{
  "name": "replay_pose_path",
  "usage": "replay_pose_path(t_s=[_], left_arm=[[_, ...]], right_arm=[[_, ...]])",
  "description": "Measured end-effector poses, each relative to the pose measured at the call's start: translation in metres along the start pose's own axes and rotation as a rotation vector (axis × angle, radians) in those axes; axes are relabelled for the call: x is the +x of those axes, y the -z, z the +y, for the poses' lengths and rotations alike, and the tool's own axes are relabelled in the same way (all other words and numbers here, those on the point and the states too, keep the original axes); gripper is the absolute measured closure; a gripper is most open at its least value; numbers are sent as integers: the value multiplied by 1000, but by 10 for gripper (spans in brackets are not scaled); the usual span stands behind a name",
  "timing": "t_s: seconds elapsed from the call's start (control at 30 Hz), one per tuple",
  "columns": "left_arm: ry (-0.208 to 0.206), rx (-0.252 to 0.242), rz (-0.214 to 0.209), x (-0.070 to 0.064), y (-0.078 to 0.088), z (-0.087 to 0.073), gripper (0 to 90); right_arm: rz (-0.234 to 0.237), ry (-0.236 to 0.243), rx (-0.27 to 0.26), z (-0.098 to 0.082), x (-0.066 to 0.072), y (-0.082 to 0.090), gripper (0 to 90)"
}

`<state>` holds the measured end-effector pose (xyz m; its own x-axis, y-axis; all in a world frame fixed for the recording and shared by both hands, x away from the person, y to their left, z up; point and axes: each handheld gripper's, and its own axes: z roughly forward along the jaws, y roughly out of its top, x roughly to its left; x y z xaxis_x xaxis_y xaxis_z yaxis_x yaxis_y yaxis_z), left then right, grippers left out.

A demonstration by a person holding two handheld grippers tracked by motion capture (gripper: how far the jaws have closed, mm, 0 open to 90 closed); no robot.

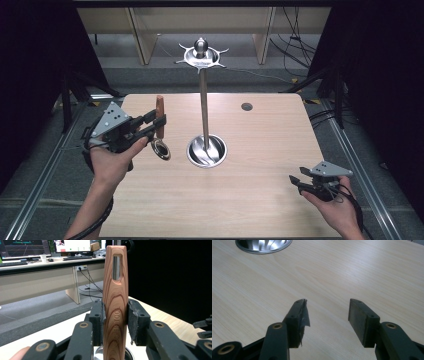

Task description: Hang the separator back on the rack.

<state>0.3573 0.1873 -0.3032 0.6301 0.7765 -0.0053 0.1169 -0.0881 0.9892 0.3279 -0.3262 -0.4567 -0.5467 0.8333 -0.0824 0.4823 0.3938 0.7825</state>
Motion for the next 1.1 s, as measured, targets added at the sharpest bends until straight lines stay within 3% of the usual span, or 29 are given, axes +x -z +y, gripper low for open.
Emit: replay_pose_path(t_s=[0.2,0.23,0.4,0.6,0.73,0.87,0.93,1.0,1.03,1.1], left_arm=[[9,1,-11,3,-3,1,673],[8,-5,-17,4,-4,2,673],[-3,-14,-26,8,-6,1,673],[-22,-46,-80,18,-7,2,673],[-25,-47,-93,23,-9,4,673],[-19,-51,-107,26,-10,7,672],[-18,-51,-109,26,-11,7,672],[-8,-55,-108,27,-12,8,672],[-6,-58,-107,27,-13,8,672],[-5,-59,-112,28,-14,9,673]], right_arm=[[0,-2,-2,0,0,0,491],[1,-25,5,0,2,0,491],[0,-16,2,0,2,0,491],[1,-4,-1,0,1,-1,491],[1,-2,-1,1,1,0,491],[-2,-16,1,0,2,0,491],[-2,2,-3,1,0,0,491],[-3,-19,0,0,2,0,491],[-6,3,-5,1,0,0,491],[-2,-2,-8,1,0,1,491]])
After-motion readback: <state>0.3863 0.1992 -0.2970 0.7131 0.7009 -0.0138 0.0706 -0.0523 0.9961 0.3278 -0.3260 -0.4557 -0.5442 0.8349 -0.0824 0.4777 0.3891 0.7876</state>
